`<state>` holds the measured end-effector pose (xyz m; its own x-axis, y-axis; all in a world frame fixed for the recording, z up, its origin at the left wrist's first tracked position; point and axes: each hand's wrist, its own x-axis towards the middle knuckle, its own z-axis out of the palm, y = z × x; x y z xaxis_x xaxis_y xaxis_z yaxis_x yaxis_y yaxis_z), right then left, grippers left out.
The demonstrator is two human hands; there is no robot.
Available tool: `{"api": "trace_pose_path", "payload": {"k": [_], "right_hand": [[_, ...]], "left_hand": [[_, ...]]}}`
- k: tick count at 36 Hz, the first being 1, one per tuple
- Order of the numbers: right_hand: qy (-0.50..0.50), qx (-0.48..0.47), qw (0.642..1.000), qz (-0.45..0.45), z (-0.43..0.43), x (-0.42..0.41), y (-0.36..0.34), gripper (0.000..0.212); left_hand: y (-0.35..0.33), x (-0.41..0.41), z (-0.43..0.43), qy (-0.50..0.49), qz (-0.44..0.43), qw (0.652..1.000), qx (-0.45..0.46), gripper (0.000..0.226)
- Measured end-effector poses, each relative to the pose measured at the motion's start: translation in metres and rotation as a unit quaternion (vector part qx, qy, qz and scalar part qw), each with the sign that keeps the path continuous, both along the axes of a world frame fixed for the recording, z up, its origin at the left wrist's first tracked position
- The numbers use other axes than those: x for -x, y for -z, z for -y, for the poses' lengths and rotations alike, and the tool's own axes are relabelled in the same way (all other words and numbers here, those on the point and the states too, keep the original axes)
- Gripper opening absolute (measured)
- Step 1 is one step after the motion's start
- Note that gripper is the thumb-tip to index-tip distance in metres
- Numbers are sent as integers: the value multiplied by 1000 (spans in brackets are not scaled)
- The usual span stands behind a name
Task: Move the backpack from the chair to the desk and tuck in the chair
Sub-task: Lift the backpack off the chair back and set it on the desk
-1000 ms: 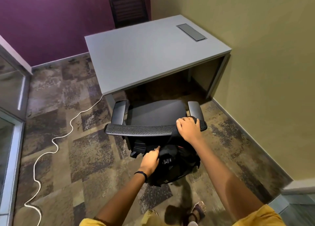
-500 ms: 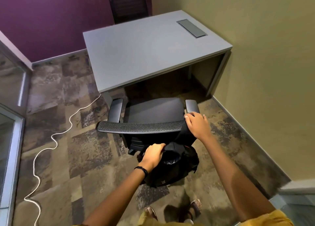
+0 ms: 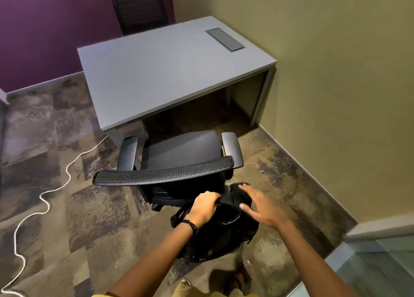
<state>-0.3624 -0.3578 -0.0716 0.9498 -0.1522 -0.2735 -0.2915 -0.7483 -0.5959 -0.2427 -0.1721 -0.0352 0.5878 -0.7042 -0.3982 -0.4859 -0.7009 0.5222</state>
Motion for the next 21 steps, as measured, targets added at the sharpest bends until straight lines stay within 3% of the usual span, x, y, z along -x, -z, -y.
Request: {"api": "trace_pose_path", "payload": {"k": [6,9,15,21], "right_hand": [[1,30,999,-33,2,45,33,83],[26,33,998,-37,10,53,40,80],[154,-82,984,-18,37,57,41,74],[211,-69,974,55,80,65,30,64]], "left_hand": [[-2,12,25,29,5,1000,-5,28],[-1,22,36,42,-4,999,3,28],[-5,33,70,62,-4,998,18,29],[-15,36,122,85,29,995,52,30]]}}
